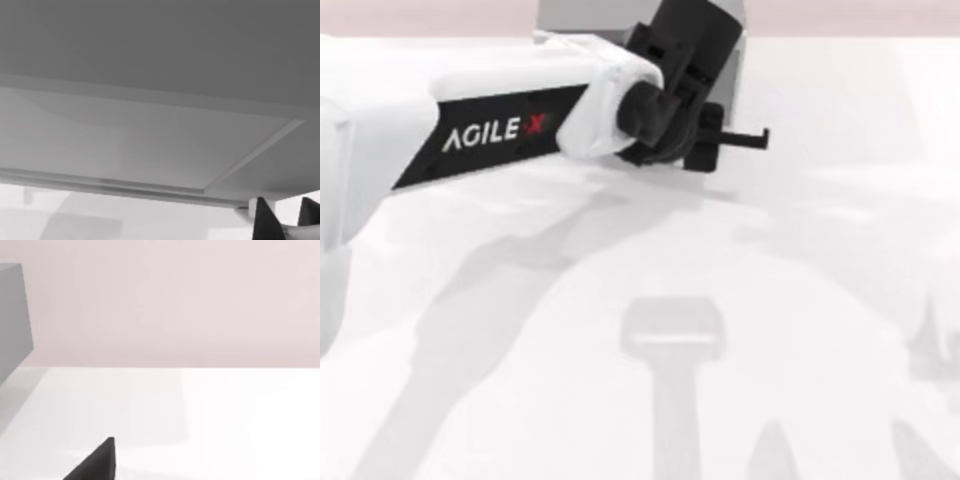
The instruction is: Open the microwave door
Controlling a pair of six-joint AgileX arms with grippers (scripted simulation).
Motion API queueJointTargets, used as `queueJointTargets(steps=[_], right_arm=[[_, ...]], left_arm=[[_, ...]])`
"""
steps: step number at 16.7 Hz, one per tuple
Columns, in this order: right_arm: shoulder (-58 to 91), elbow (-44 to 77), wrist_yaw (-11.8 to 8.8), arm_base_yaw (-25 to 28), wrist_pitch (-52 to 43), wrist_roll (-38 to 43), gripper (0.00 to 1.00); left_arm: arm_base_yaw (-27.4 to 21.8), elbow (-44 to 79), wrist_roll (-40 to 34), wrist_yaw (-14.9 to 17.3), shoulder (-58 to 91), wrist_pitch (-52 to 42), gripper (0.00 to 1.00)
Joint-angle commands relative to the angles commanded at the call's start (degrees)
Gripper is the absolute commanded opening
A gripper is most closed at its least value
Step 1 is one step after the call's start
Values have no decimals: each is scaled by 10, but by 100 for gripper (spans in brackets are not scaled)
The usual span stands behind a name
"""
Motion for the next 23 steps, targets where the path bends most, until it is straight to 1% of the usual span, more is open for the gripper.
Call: queueJointTargets(steps=[7, 9, 15, 23], right_arm=[[0, 0, 0, 0, 0, 0, 100], [0, 0, 0, 0, 0, 0, 100], [0, 0, 0, 0, 0, 0, 100], [0, 0, 0, 0, 0, 0, 100]], left_arm=[[0, 0, 0, 0, 0, 0, 0], [-5, 0, -1, 5, 1, 1, 0], [6, -41, 34, 26, -26, 23, 0], [7, -42, 35, 27, -27, 24, 0]])
